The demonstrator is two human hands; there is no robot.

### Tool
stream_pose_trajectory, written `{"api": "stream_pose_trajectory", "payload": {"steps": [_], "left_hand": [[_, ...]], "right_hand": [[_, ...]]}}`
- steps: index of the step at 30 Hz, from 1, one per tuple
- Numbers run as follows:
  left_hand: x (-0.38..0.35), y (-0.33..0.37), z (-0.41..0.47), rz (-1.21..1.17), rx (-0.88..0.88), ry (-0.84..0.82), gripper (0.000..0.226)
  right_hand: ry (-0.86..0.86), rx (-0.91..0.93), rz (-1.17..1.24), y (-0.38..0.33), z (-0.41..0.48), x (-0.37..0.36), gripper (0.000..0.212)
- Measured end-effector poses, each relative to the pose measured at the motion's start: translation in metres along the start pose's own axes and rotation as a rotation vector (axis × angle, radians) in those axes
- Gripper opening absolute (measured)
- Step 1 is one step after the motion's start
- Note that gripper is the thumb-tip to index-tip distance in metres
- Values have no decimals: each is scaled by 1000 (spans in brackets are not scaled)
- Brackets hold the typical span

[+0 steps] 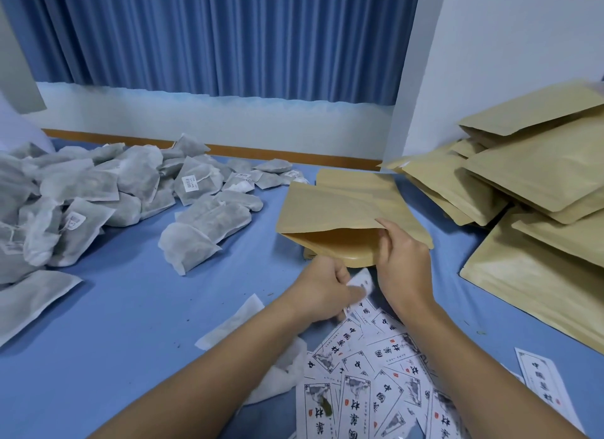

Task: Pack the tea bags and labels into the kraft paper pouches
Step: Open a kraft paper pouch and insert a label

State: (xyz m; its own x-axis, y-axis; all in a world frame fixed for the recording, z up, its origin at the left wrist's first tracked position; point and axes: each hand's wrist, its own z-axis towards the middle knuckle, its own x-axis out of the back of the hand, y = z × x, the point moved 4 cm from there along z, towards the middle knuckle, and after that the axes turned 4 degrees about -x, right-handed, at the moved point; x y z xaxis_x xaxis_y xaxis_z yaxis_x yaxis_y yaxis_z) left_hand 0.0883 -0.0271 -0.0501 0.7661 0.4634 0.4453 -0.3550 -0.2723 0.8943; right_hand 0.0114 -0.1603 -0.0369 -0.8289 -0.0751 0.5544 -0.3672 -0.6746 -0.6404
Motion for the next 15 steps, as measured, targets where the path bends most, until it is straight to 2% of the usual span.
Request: {"api": "stream_pose_trajectory", "payload": {"steps": [3, 7, 12, 15], "left_hand": [[10, 5, 1, -213, 10, 85, 32], [14, 10, 1, -548, 45, 74, 40], [16, 13, 5, -799, 180, 141, 22], [11, 16, 14, -1056, 259, 208, 14]], "right_hand": [[6, -6, 13, 1, 0, -1, 35], [17, -1, 11, 0, 0, -2, 34], [40, 27, -7, -3, -1, 0, 33], [55, 56, -17, -8, -3, 0, 34]]}}
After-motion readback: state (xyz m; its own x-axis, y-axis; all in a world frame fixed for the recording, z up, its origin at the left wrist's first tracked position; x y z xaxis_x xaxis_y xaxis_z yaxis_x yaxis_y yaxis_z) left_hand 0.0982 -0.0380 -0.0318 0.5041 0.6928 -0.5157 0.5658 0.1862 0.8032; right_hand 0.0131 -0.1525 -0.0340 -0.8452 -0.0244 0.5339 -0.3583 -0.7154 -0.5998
